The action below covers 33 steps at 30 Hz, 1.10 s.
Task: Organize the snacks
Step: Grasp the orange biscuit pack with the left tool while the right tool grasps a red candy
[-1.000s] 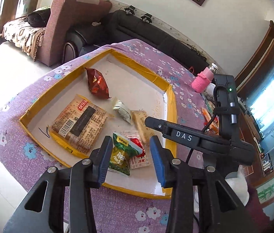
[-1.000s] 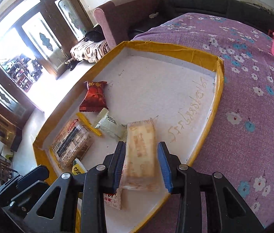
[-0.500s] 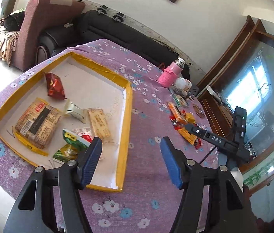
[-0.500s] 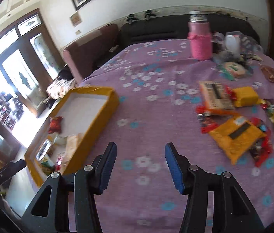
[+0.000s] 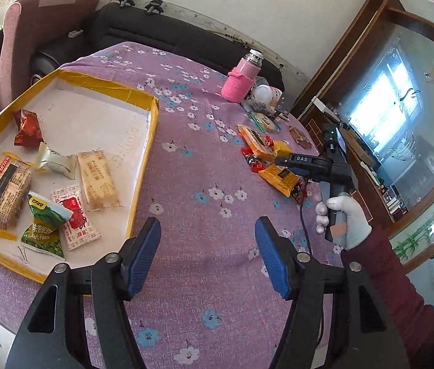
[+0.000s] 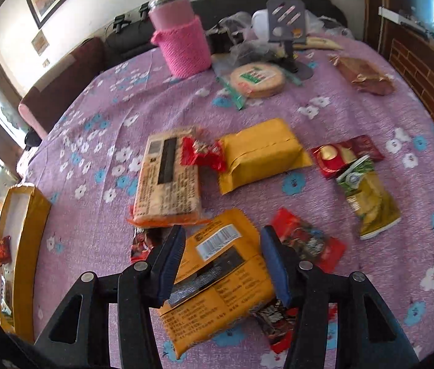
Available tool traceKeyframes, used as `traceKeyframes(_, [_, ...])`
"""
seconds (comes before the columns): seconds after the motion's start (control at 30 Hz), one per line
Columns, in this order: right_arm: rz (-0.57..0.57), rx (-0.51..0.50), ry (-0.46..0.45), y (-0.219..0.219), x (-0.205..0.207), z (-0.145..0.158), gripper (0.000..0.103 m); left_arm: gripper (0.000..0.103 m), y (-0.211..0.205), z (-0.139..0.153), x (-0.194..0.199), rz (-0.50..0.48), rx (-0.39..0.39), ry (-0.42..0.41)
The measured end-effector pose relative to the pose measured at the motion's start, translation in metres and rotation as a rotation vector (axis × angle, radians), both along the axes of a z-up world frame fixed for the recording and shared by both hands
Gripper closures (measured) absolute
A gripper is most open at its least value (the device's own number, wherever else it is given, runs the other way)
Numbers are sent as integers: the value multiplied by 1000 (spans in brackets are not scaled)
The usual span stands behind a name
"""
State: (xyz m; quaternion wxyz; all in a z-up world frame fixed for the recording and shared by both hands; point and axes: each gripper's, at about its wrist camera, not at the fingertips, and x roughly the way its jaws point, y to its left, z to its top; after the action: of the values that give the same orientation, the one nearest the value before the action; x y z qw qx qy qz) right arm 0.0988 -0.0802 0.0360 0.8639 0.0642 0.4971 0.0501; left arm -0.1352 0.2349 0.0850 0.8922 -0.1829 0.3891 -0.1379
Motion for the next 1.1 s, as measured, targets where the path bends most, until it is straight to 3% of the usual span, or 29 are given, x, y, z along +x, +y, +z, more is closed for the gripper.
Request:
traceKeyframes(0.2, [299,47,47,65,-40,-6,53,40,-4,-6,11,-9,-3,26])
traceKeyframes(0.3, [440,173,49,81,-68,6,58,40,-8,-6,13,-21,5,19])
traceKeyframes(0.4, [313,225,-64,41,-82,36,53,40,-17,-9,15,-54,28,32])
traceKeyframes(0.47, [191,191,-116,5,-86,45,48,40,-25,-14,18,-81,36,44])
traceKeyframes(0.53, [95,126,-120,-25,-88,44,47,40,-33,-19,20,-105,39,55])
traceKeyframes(0.63, [8,128,-86,-61,-87,28,47,40,-46,-24,24,-137,48,68])
traceKeyframes(0.73, [0,110,-84,-68,-85,12,47,40,-63,-25,27,-190,82,54])
traceKeyframes(0.93, [83,25,-113,-38,-73,-3,48,39,-95,-25,50,-285,204,9])
traceKeyframes(1.1, [109,-3,-128,-29,-71,-14,47,30,-119,-41,80,-354,288,5])
